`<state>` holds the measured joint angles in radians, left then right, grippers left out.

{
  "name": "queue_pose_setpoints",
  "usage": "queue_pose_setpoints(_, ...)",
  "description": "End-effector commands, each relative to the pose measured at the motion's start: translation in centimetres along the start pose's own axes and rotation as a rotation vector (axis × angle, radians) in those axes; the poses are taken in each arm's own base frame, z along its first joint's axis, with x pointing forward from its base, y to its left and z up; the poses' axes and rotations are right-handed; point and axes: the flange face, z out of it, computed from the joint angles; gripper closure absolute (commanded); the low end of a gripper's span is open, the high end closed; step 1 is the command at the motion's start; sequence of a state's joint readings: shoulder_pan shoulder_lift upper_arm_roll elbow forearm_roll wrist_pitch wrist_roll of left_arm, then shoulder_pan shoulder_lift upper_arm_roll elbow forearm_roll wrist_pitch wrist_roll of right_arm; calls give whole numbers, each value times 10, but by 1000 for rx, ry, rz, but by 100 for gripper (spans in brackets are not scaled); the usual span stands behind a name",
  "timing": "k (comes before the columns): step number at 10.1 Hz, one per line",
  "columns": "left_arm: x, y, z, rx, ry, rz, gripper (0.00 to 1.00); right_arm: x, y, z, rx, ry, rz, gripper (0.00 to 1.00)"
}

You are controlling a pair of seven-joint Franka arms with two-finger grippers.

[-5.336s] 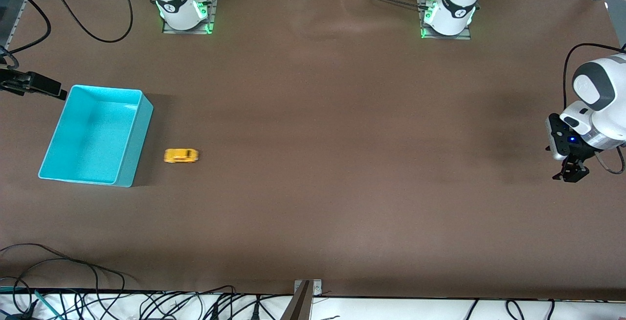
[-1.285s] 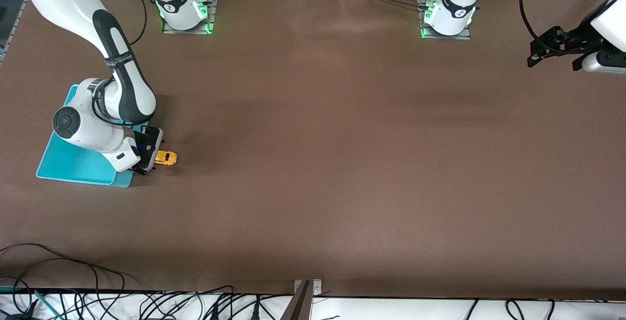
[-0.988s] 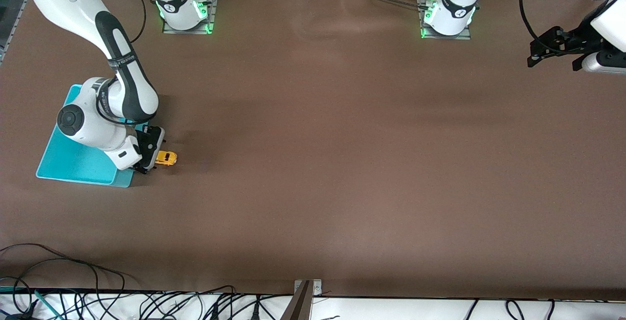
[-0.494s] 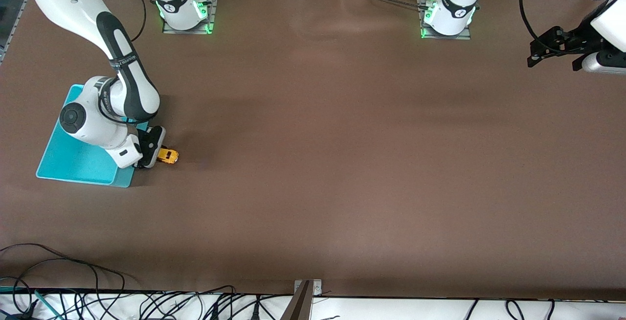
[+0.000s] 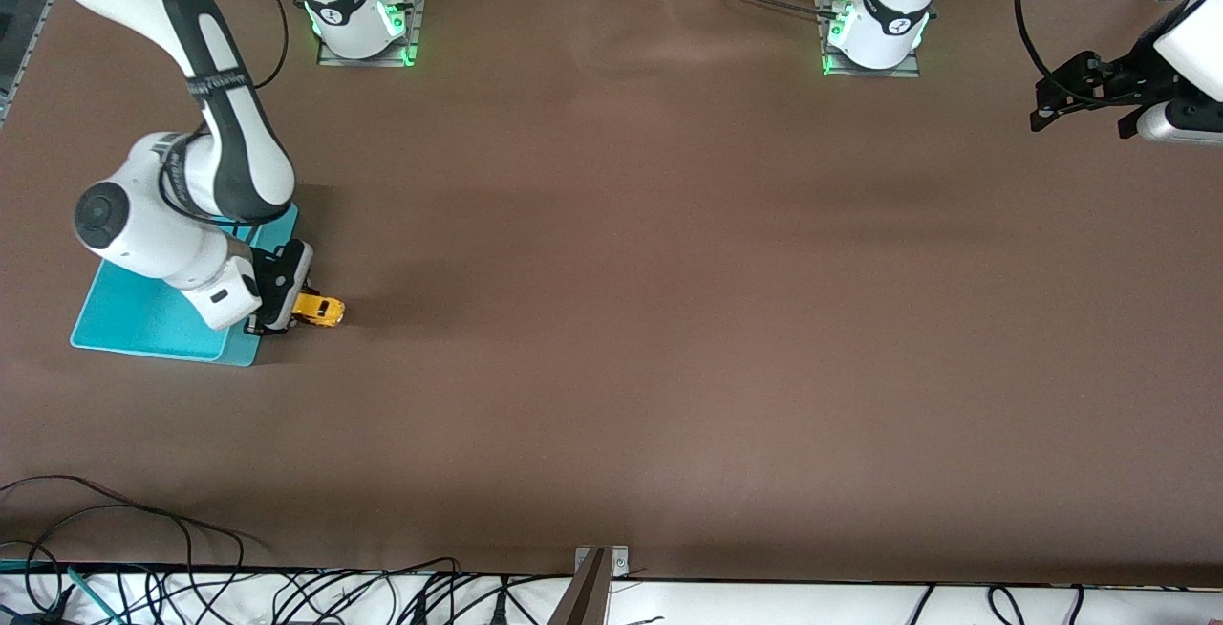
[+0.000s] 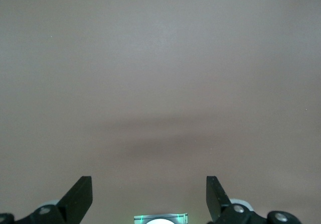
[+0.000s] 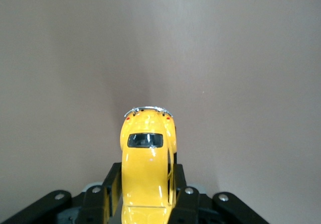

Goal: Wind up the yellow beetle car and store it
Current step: 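Lift the car into the turquoise bin and open the right gripper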

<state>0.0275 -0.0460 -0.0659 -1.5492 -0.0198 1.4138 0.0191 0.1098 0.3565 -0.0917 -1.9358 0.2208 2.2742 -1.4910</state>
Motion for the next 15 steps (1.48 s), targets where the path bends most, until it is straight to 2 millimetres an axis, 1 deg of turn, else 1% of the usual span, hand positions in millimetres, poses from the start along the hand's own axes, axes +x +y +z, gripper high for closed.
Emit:
queue_pose_setpoints(1, 2, 2, -7, 4, -3, -4, 0, -27, 8, -54, 20, 6, 61, 100)
queue_pose_setpoints(2, 2, 3, -7, 2, -3, -5, 0, -63, 10, -62, 15, -9, 96, 100)
queue_pose_setpoints(4, 2, 3, -7, 2, -3, -5, 0, -130, 10, -63, 27, -38, 167, 100)
queue_pose_setpoints(5, 2, 3, -7, 2, -3, -5, 0, -155, 11, -51, 32, -58, 193, 100)
queue_pose_setpoints(6, 2, 3, -7, 2, -3, -5, 0, -182, 11, -34, 35, -84, 232, 100)
queue_pose_setpoints(7, 2, 3, -7, 2, -3, -5, 0, -200, 11, -20, 31, -100, 258, 100)
queue_pose_setpoints(8, 2, 3, -7, 2, -3, -7, 0, -209, 9, -7, 20, -111, 271, 100)
queue_pose_setpoints(10, 2, 3, -7, 2, -3, -5, 0, -219, -4, 18, 6, -121, 292, 100)
queue_pose_setpoints(12, 2, 8, -7, 3, -1, 1, 0, -224, -12, 36, 7, -132, 299, 100)
queue_pose_setpoints(13, 2, 15, -7, 5, -2, 13, 0, -226, -13, 45, 22, -137, 302, 100)
queue_pose_setpoints(15, 2, 18, -7, 6, -2, 19, 0, -236, -15, 55, 29, -144, 320, 100)
